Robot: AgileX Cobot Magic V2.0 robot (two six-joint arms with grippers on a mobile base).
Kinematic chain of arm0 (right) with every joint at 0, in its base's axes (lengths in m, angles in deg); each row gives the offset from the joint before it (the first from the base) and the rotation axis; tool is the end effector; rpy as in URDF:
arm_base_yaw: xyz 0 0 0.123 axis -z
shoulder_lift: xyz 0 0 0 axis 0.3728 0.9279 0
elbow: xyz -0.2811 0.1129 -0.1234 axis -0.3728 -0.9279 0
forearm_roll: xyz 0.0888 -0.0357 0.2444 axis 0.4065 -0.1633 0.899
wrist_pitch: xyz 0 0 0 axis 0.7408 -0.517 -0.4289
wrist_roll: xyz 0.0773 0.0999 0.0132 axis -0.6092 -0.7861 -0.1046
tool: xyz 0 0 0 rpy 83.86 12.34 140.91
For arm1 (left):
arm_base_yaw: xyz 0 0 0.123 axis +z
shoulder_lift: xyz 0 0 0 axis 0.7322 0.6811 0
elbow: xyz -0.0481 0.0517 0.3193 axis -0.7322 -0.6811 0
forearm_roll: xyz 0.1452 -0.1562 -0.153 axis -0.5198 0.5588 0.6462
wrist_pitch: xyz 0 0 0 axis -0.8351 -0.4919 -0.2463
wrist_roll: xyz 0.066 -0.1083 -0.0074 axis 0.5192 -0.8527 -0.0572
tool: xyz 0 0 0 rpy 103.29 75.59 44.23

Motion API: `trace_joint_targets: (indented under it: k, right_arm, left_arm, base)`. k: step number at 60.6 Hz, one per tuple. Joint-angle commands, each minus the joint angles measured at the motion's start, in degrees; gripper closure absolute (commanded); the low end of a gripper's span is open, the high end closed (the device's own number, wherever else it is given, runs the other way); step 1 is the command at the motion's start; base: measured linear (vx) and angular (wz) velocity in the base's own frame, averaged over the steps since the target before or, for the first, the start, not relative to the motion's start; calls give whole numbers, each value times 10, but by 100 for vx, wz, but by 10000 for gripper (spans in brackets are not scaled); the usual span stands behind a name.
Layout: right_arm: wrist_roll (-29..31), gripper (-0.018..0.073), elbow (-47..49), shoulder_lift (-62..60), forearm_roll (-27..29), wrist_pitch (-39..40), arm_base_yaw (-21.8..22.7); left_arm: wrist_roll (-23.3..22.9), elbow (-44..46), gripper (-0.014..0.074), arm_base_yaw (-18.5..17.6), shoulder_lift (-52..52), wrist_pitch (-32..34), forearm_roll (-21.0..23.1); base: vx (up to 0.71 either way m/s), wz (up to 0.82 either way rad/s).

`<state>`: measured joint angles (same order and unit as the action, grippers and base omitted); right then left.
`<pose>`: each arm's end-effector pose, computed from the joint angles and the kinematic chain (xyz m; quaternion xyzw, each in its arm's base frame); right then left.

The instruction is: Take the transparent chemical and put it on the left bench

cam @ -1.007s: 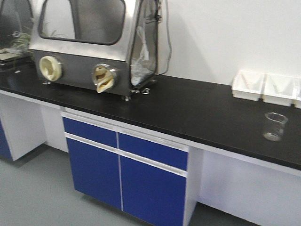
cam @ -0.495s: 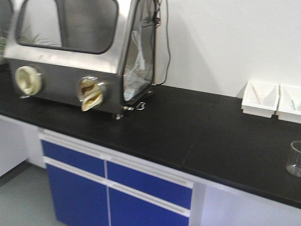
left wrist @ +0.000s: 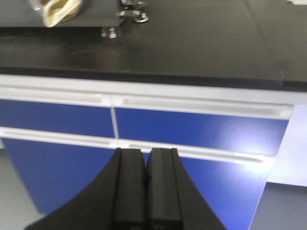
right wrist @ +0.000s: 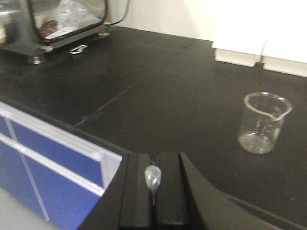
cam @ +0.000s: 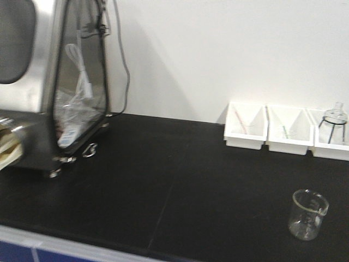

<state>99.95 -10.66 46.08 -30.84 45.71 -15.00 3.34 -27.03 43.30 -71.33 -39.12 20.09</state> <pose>0.0759 0.0408 0.2781 -0.1087 0.7824 0.0952 0.6058 0.0611 -0.0041 0.2051 0.0336 0.6853 -0.0123 0.7274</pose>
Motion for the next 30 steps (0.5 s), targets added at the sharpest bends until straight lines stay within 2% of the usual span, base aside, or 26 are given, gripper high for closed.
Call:
trace_joint_targets:
  k: [1, 30]
  right_arm:
    - [3, 560, 17, 5, 20, 29, 1]
    - [2, 560, 17, 5, 20, 28, 1]
  left_arm:
    - [-4, -9, 600, -1, -11, 45, 0]
    - [-4, -9, 600, -1, -11, 45, 0]
  base:
    - [36, -41]
    - [31, -36]
